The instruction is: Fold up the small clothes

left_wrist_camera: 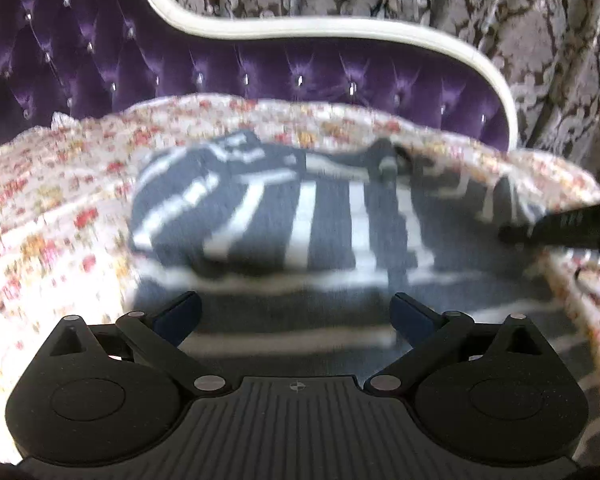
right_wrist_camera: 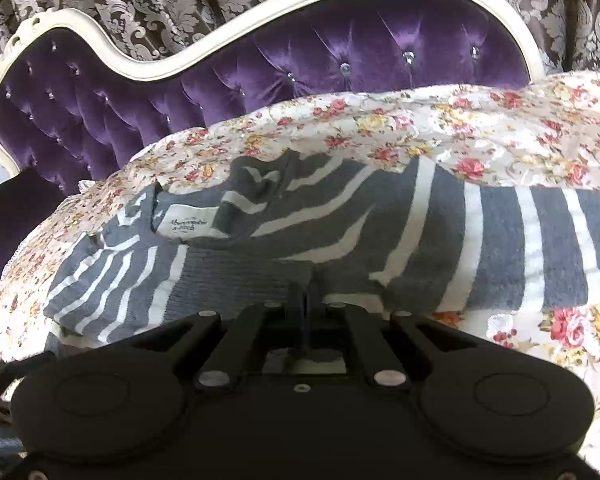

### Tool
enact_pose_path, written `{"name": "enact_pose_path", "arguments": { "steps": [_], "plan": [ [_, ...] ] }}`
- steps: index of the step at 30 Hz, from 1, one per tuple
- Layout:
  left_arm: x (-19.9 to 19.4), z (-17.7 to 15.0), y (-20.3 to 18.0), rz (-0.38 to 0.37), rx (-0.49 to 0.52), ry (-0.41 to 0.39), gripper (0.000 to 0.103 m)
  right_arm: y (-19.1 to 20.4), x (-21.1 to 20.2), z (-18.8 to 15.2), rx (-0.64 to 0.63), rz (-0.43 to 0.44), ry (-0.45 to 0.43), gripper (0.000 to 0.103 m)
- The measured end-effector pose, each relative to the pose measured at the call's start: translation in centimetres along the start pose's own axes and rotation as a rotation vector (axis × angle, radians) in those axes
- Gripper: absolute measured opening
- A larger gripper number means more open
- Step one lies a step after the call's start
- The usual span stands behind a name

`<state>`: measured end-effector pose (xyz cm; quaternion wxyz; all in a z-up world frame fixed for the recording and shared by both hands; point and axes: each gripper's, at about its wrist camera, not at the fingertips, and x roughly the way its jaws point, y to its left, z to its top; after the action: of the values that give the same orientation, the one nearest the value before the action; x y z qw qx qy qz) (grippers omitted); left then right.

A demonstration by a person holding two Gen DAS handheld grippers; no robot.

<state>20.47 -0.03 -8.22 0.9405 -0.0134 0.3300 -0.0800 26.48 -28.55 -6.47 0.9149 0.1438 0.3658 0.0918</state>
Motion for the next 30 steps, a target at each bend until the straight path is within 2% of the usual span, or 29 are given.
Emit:
{"name": "enact_pose_path", "arguments": {
  "steps": [5,9,13,17,19,30],
  "plan": [
    [0.3,3.4,0.8,0.028,0.014,-0.057,0.101,0.2,0.3,-0.2,-0.008,-0.002,0.014,0.007],
    [2.5,5.9,2.5,0.082,-0.043,-0.057,0.101,0.2,0.4,-0.2,-0.008,-0.003,0.018,0.008],
    [5.5,6.9,5.9,0.181,-0.178,-0.008,0.101,0.1,0.5,-0.3,-0.007,-0.002,0.022,0.008],
    [8.5,6.0,8.4,0.286,-0.244,0.127,0.102,0.1,0.8,-0.4,-0.013,-0.010,0.031,0.008],
    [8.1,5.4,8.5,0.300,-0.215,0.094,0.102,0.1,0.9,-0.4,-0.013,-0.014,0.033,0.008],
    [8.0,5.3,8.2,0.302,-0.190,0.127,0.103,-0.3,0.6,-0.6,-0.062,-0.102,0.013,0.005]
  ]
}}
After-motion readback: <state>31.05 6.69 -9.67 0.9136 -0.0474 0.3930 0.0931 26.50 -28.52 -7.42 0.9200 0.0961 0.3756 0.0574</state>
